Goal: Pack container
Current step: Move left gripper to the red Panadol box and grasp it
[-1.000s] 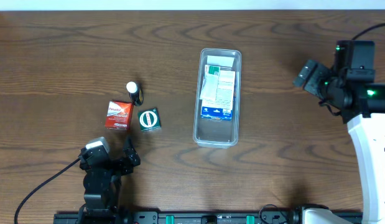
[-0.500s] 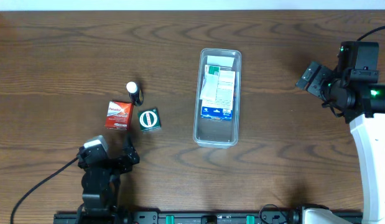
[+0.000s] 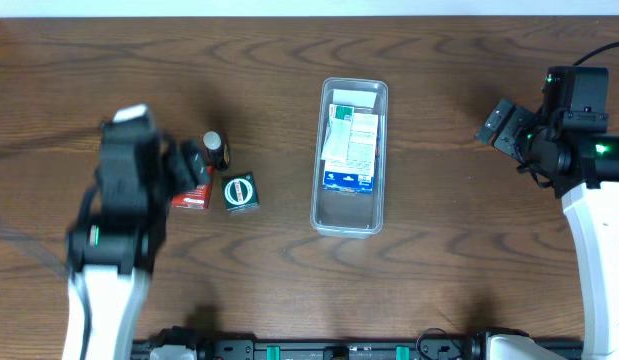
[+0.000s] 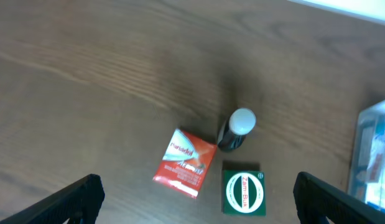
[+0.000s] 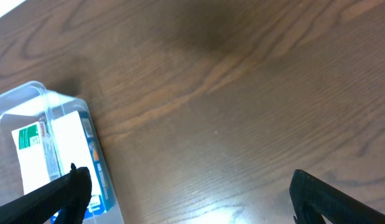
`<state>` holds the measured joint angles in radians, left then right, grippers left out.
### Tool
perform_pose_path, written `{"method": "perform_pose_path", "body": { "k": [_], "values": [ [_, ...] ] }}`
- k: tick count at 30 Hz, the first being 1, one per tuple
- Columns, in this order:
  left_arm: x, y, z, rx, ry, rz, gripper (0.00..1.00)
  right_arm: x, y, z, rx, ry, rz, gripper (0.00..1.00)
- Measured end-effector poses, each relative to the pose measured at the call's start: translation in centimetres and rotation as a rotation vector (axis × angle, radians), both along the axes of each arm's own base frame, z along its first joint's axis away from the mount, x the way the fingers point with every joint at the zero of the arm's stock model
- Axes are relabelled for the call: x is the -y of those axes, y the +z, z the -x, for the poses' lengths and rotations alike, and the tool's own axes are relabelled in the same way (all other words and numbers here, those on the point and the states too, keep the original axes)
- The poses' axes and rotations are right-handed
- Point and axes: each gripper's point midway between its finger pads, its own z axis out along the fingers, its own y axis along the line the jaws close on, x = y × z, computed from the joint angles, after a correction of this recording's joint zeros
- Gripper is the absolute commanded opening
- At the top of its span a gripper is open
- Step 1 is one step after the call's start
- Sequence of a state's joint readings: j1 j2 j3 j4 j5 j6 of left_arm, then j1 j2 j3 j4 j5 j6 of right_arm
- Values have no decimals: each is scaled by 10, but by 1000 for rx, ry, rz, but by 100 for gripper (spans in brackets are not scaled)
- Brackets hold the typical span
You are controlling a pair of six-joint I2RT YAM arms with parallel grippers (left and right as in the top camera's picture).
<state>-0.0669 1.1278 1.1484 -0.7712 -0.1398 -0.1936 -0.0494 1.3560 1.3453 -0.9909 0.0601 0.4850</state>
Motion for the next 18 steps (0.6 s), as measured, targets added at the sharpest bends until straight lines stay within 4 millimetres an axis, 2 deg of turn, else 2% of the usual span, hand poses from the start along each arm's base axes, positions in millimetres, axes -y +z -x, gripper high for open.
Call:
{"method": "perform_pose_path", "body": {
  "k": [2,5,9,12,16,18],
  "values": [
    [3,-9,-14,-81,-40,-22,98,0,0,0,0,0,0,99],
    [0,-27,-22,-169,-48,-39,98,0,0,0,0,0,0,99],
    [-18,-61,-15,-311,-6,-5,98,0,0,0,0,0,0,99],
    [-28,-89,-9,-433,-36,31,99,0,0,0,-1,0,0,99],
    [-27,-123,-7,-554,-115,84,99,0,0,0,0,0,0,99],
    [-24,-134,-7,-588,-155,94,99,0,0,0,-1,0,0,99]
  ]
}}
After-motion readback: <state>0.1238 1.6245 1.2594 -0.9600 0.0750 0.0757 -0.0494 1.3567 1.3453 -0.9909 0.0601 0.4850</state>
